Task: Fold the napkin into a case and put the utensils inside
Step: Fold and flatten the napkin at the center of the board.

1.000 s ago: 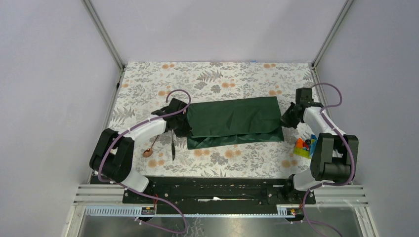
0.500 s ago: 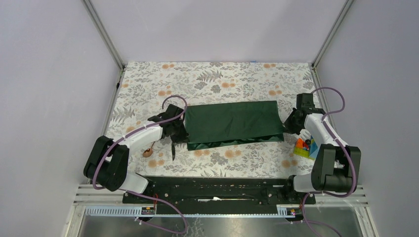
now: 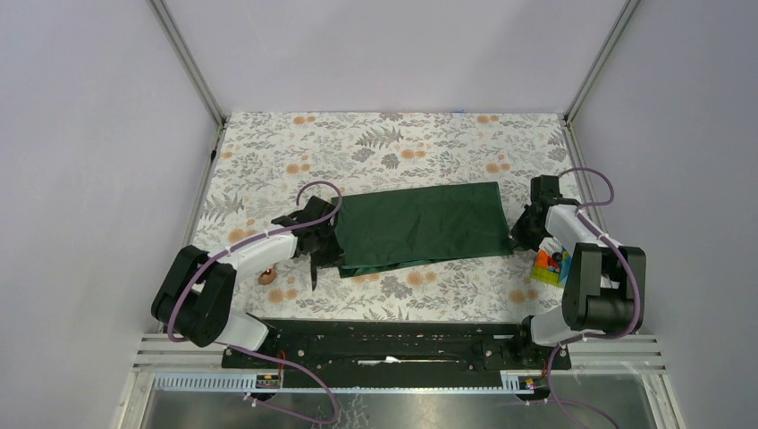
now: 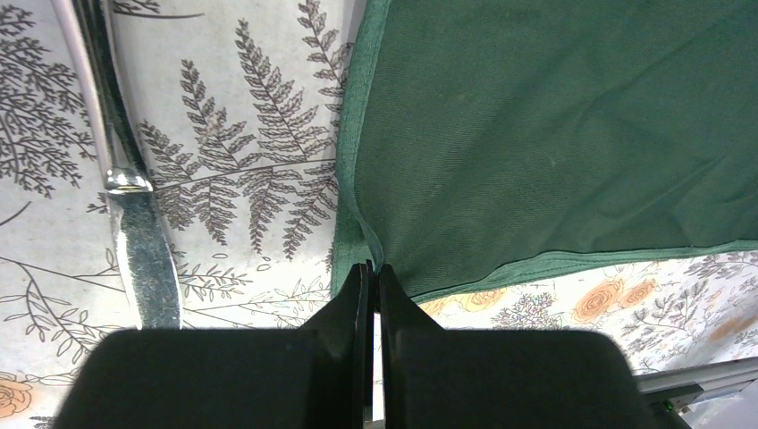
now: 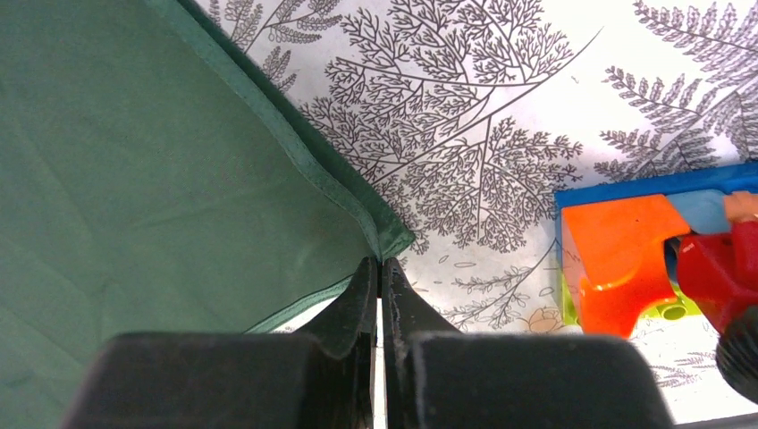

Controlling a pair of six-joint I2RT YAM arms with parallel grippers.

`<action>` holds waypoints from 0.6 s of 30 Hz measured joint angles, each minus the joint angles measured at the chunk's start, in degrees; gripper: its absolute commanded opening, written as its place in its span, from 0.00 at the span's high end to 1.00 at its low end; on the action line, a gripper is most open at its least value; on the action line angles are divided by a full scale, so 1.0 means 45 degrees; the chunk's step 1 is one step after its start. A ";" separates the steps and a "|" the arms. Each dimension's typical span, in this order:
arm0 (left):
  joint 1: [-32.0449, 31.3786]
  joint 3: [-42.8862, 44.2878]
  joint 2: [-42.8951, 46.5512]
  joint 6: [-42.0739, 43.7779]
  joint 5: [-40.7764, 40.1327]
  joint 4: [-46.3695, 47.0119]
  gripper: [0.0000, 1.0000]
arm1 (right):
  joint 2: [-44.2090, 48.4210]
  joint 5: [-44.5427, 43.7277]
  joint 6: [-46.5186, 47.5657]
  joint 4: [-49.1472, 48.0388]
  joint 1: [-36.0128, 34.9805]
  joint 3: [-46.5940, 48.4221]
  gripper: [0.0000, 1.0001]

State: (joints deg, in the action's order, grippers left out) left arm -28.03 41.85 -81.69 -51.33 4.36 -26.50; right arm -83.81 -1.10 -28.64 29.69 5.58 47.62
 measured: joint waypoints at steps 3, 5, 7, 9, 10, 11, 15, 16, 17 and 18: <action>-0.0151 -0.0029 0.0000 -0.0058 0.0005 0.0058 1.00 | -0.0398 0.0000 0.0029 -0.0160 0.0000 -0.0015 1.00; -0.0219 -0.0053 0.0000 -0.0087 0.0005 0.0078 1.00 | -0.0559 -0.0005 0.0039 -0.0248 0.0000 -0.0015 1.00; -0.0262 -0.0053 0.0000 -0.0131 0.0005 0.0087 1.00 | -0.0675 -0.0073 0.0063 -0.0369 0.0000 -0.0019 1.00; -0.0272 -0.0053 0.0000 -0.0141 0.0005 0.0097 1.00 | -0.0724 -0.0160 0.0073 -0.0437 0.0000 -0.0029 1.00; -0.0272 -0.0053 0.0000 -0.0146 0.0010 0.0092 1.00 | -0.0748 -0.0219 0.0073 -0.0471 0.0000 -0.0049 1.00; -0.0272 -0.0053 0.0000 -0.0151 0.0024 0.0097 1.00 | -0.0753 -0.0253 0.0073 -0.0500 0.0000 -0.0078 1.00; -0.0272 -0.0049 0.0000 -0.0160 0.0083 -0.0010 1.00 | -0.0918 -0.0345 0.0068 -0.0544 0.0000 -0.0146 1.00; -0.0272 -0.0044 0.0000 -0.0165 0.0097 -0.0073 1.00 | -0.0976 -0.0345 0.0068 -0.0554 0.0000 -0.0141 1.00; -0.0282 -0.0039 0.0010 -0.0165 0.0112 -0.0155 1.00 | -0.0976 -0.0345 0.0068 -0.0563 0.0000 -0.0141 1.00; -0.0287 -0.0034 0.0049 -0.0165 0.0126 -0.0233 1.00 | -0.0986 -0.0345 0.0068 -0.0563 0.0000 -0.0141 1.00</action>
State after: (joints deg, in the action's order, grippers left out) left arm -29.32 41.69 -81.47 -52.07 4.93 -27.55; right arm -88.25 -2.66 -28.34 27.16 5.58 46.98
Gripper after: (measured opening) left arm 0.017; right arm 0.020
